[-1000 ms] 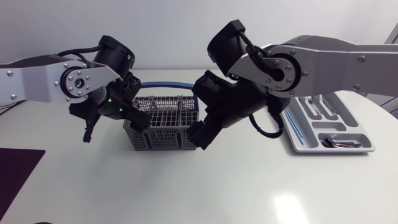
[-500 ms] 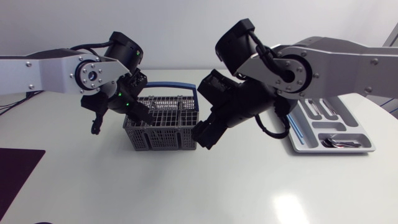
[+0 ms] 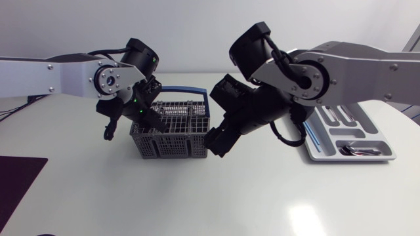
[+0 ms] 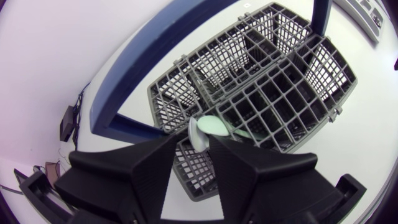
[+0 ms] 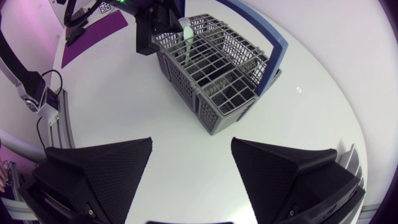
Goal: Unload the cutlery basket into the drawer organizer.
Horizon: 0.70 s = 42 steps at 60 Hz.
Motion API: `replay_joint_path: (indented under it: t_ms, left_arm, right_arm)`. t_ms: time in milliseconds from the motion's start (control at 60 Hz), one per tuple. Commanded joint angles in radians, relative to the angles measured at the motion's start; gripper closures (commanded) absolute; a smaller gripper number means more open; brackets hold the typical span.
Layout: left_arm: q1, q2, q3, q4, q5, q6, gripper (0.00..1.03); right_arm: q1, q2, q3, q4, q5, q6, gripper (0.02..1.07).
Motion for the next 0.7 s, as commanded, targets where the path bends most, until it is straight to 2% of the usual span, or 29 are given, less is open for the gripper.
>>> replay_joint_path:
  t_ms: [0, 100, 183, 517, 600, 683]
  left_arm:
    - [-0.013, 0.026, 0.036, 0.0, -0.004, 0.018, 0.75]
    - [-0.022, 0.038, 0.03, 0.0, -0.006, 0.017, 0.75]
    - [-0.025, 0.043, 0.033, 0.0, -0.006, 0.015, 0.84]
    - [-0.024, 0.048, 0.038, 0.0, -0.01, 0.009, 0.84]
    - [-0.024, 0.048, 0.039, 0.001, -0.013, 0.008, 0.95]
    - [-0.025, 0.044, 0.039, 0.001, -0.016, 0.004, 0.97]
  right_arm:
    - [-0.007, -0.011, -0.028, 0.007, -0.003, -0.019, 0.15]
    - [-0.007, -0.011, -0.032, 0.008, -0.003, -0.025, 0.15]
    - [-0.008, -0.013, -0.034, 0.008, -0.002, -0.025, 0.15]
    - [-0.008, -0.027, -0.052, 0.016, -0.002, -0.03, 0.15]
    - [-0.008, -0.028, -0.055, 0.016, -0.002, -0.03, 0.15]
    - [-0.008, -0.031, -0.057, 0.017, -0.002, -0.03, 0.15]
